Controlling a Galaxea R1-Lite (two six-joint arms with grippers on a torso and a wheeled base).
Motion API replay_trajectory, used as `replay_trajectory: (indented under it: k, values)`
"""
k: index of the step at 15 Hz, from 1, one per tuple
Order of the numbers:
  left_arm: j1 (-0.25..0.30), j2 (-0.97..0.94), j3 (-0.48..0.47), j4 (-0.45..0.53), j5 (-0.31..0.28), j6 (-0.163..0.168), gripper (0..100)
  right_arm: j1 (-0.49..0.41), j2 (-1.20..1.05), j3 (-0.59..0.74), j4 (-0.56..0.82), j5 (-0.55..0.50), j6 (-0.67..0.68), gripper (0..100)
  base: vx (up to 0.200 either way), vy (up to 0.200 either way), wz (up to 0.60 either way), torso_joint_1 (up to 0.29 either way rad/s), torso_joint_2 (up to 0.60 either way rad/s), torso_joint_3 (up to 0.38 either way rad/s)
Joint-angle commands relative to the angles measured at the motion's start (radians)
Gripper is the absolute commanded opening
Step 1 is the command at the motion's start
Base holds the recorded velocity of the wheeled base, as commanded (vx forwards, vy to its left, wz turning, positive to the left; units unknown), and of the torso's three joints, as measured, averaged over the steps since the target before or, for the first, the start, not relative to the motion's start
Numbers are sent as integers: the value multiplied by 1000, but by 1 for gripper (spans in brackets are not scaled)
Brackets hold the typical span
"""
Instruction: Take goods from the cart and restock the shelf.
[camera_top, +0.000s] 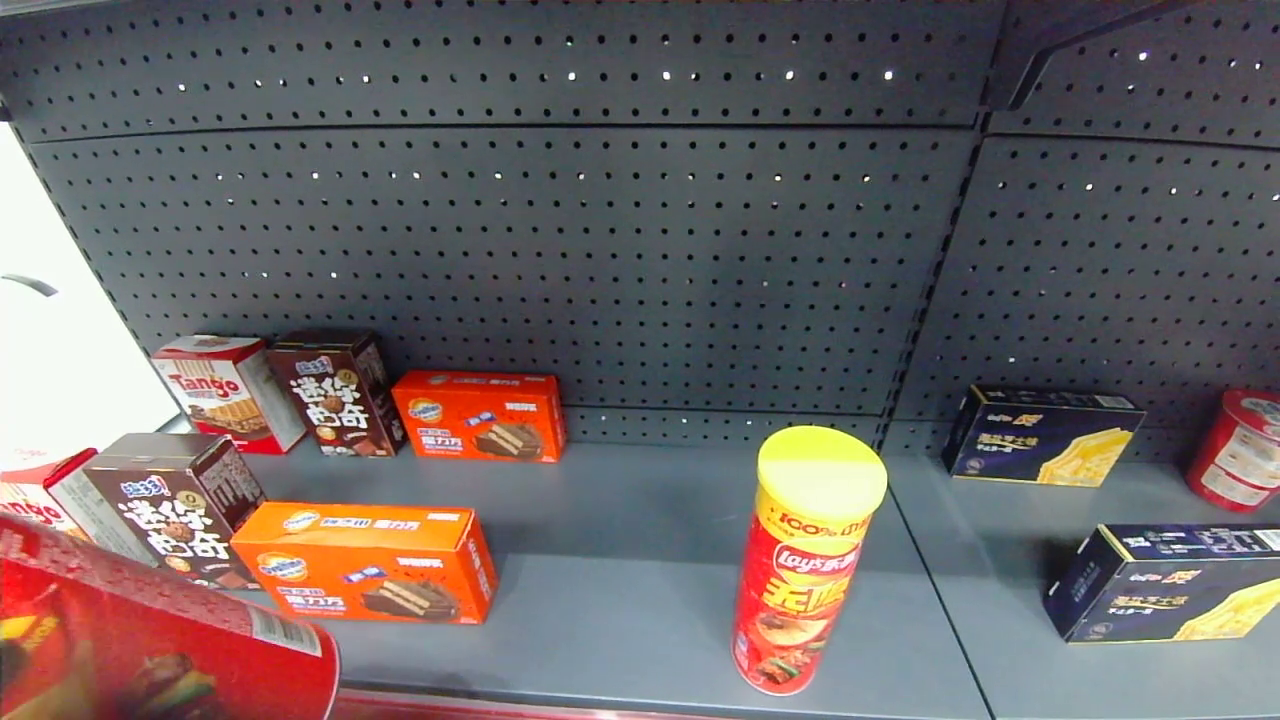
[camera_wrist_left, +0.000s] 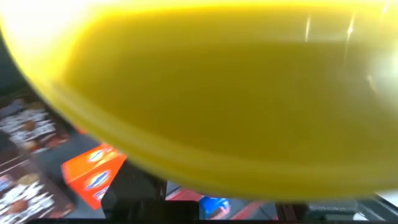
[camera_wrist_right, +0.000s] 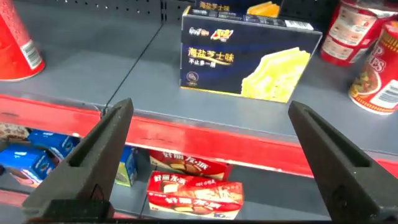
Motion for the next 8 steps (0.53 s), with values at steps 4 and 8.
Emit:
replay_trajectory:
  k: [4, 8]
  values:
    - [-120, 128, -1, -6, 4, 0, 0, 2, 2, 3, 0, 37, -10, 100, 0, 0, 0, 0, 0, 0]
    - [-128, 145, 0, -8, 2, 1, 0, 2, 2, 3, 0, 43, -11, 100, 0, 0, 0, 0, 0, 0]
